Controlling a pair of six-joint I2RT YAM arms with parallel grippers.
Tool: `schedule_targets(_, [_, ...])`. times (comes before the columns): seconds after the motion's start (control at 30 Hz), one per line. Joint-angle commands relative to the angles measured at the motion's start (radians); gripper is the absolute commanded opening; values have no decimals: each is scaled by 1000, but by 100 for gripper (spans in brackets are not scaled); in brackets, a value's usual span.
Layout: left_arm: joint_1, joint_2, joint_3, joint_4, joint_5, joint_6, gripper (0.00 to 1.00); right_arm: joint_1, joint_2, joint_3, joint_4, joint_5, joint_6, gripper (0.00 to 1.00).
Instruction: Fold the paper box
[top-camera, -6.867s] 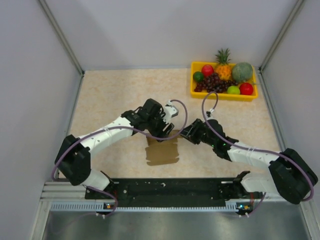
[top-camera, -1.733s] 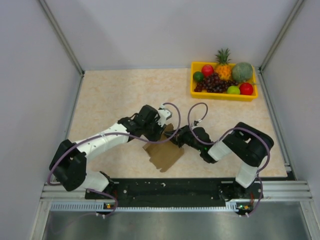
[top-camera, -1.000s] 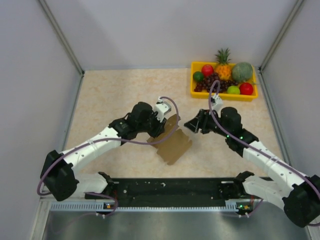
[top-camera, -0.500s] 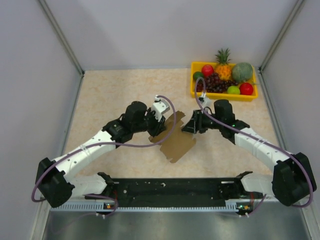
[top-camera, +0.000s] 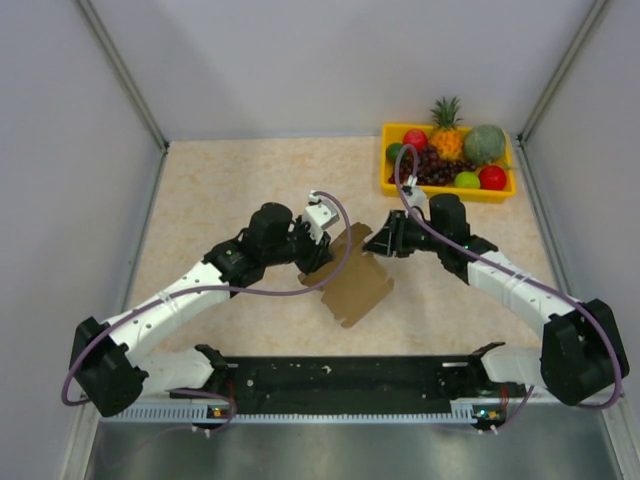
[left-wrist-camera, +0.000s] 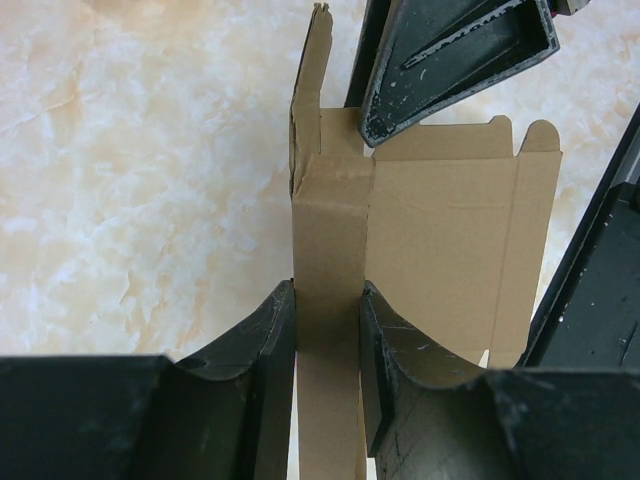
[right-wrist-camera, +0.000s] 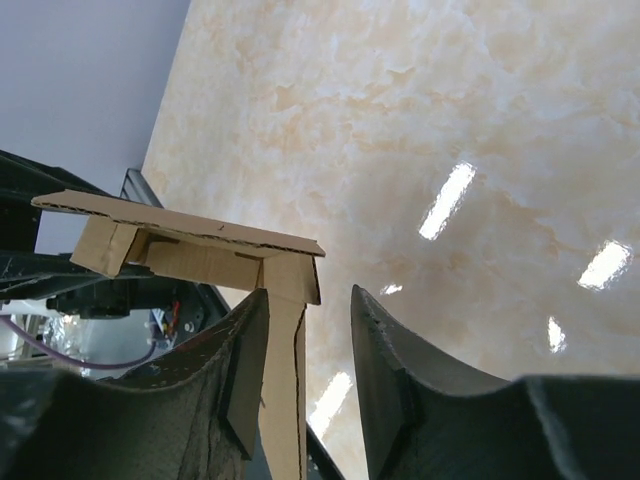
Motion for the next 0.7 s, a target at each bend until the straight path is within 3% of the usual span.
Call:
schedule_targets(0.0, [-2, -28, -2, 62, 24, 8, 21, -10, 3, 61, 38, 2, -6, 36])
schedule_targets(0.4, [-2, -27, 4, 75, 15, -9, 21, 14, -9, 72, 13, 74, -40, 16])
schedule_targets(0.53, [-2, -1, 6, 81, 6, -40, 21, 86, -41, 84, -40, 239, -89, 0])
schedule_targets(0.67, [-4, 36, 18, 72, 1, -54, 20, 169, -82, 90, -79, 415, -141, 0])
